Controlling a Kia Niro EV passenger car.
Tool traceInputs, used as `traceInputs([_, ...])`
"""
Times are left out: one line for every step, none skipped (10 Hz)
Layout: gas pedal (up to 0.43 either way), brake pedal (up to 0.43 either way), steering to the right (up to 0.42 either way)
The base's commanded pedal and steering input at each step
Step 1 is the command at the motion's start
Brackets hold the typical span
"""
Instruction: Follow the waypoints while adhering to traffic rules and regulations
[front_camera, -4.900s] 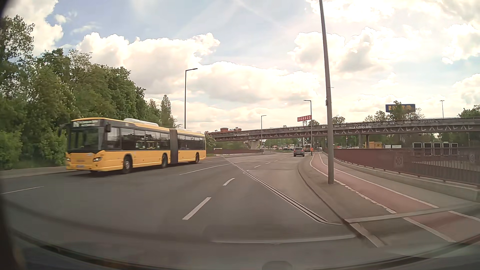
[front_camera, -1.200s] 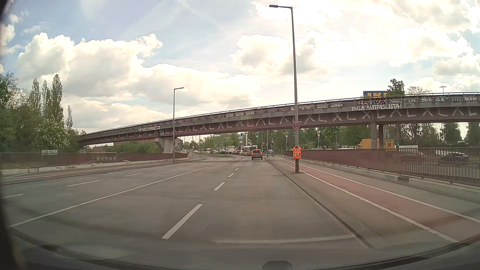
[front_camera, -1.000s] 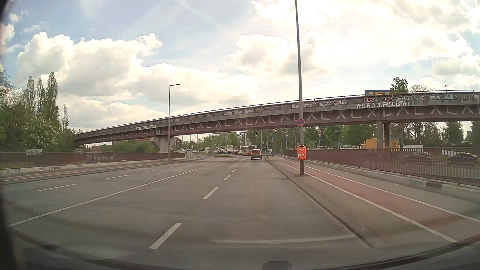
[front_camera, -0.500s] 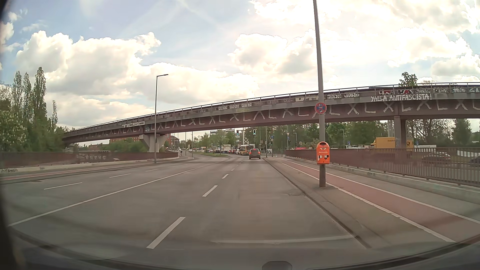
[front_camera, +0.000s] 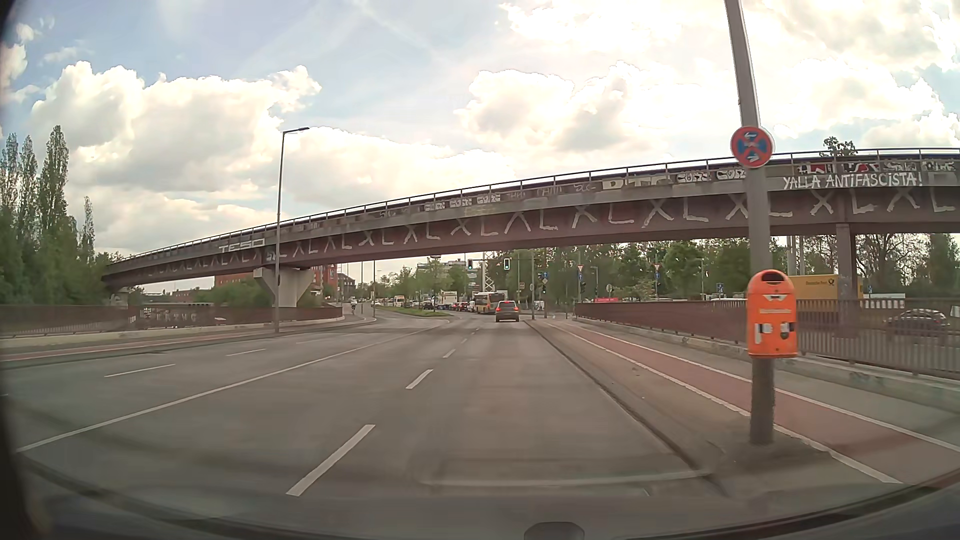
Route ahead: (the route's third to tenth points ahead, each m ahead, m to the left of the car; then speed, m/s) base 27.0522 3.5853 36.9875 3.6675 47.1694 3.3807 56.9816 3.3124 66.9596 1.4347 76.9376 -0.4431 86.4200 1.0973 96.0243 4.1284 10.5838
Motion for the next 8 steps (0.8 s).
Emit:
traceInputs([0.138, 0.018, 0.001])
traceInputs([0.169, 0.018, 0.002])
traceInputs([0.177, 0.018, 0.001])
traceInputs([0.177, 0.018, -0.001])
traceInputs([0.177, 0.018, -0.002])
traceInputs([0.177, 0.018, -0.005])
traceInputs([0.177, 0.018, -0.005])
traceInputs([0.177, 0.018, -0.003])
